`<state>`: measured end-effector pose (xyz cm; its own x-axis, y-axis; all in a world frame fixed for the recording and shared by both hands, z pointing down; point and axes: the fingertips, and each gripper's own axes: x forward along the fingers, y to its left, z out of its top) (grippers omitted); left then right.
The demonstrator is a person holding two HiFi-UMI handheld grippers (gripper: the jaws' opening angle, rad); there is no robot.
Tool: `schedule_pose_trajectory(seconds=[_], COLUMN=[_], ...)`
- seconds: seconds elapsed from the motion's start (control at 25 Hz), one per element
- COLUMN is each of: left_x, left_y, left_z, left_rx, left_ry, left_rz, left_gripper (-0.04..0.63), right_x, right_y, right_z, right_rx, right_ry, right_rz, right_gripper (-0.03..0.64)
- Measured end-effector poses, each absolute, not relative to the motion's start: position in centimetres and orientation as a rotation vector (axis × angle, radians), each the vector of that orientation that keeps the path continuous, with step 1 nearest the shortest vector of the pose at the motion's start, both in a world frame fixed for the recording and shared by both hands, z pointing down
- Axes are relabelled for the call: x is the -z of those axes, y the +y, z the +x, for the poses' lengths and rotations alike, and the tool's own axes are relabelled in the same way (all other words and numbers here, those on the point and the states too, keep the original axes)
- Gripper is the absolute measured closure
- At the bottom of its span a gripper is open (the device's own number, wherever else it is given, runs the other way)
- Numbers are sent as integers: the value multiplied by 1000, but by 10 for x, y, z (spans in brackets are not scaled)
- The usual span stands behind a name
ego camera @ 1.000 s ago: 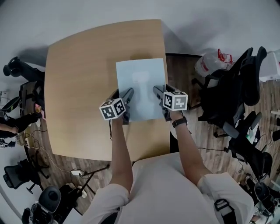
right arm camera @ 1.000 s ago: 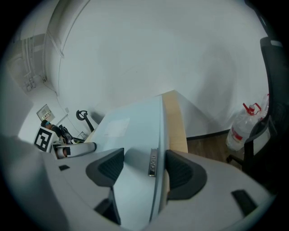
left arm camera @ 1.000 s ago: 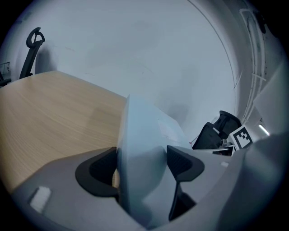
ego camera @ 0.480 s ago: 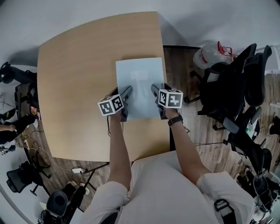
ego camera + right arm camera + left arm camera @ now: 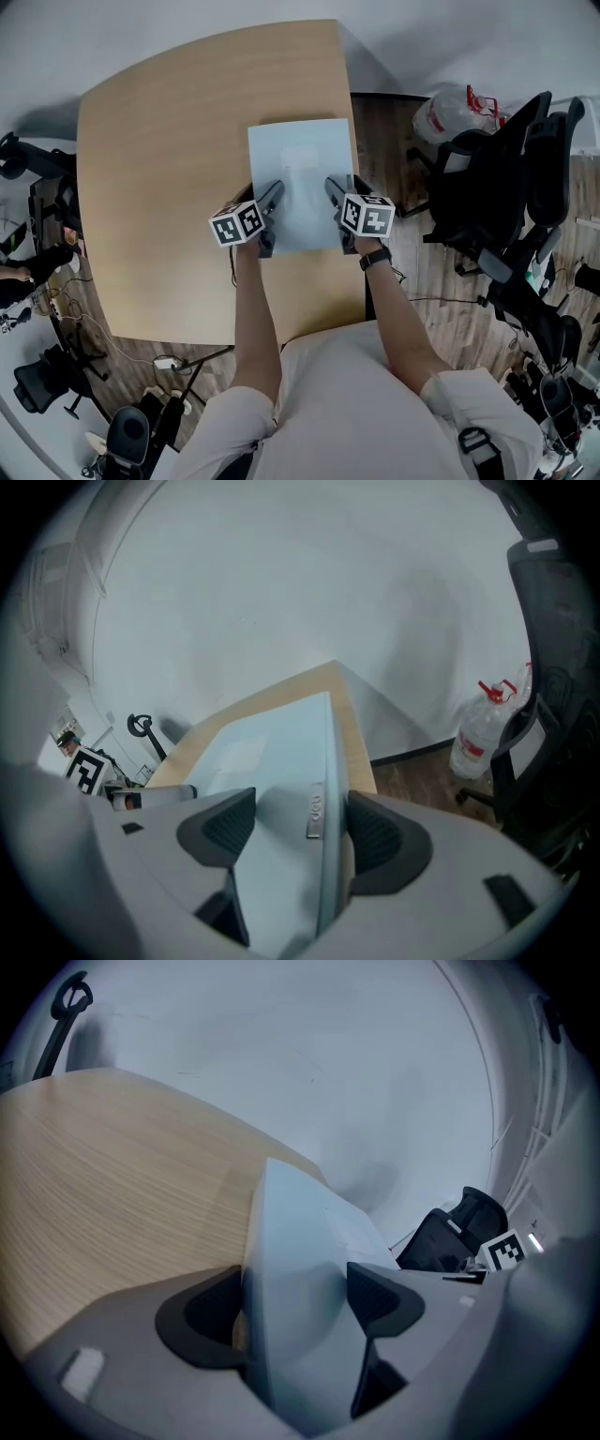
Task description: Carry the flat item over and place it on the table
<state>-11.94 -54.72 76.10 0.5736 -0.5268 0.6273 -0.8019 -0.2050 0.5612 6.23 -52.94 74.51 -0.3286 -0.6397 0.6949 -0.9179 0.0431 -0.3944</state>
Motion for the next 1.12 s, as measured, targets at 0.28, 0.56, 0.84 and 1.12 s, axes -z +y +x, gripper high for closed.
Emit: schedule_pose_trajectory(seconds=[0.28, 0.56, 0.84, 1.12], left_x=[-735, -672, -600, -516], left_y=[-555, -554, -528, -495], left_z=[-129, -140, -131, -125], left_rx=[-338, -232, -184, -73], left_ry=[-1169, -1292, -1397, -1543], left_rz=[1994, 2111, 2234, 2346], left_gripper=[241, 233, 233, 240], right_x=[-728, -668, -590, -514], right_y=[-532, -523, -504, -479], right_z=[74, 89, 83, 74], right_rx=[-1141, -968, -717, -522], right_ry=[-2020, -2112, -2232, -2358], right_rz=[1622, 1689, 1763, 1853], right_gripper=[314, 314, 314, 399])
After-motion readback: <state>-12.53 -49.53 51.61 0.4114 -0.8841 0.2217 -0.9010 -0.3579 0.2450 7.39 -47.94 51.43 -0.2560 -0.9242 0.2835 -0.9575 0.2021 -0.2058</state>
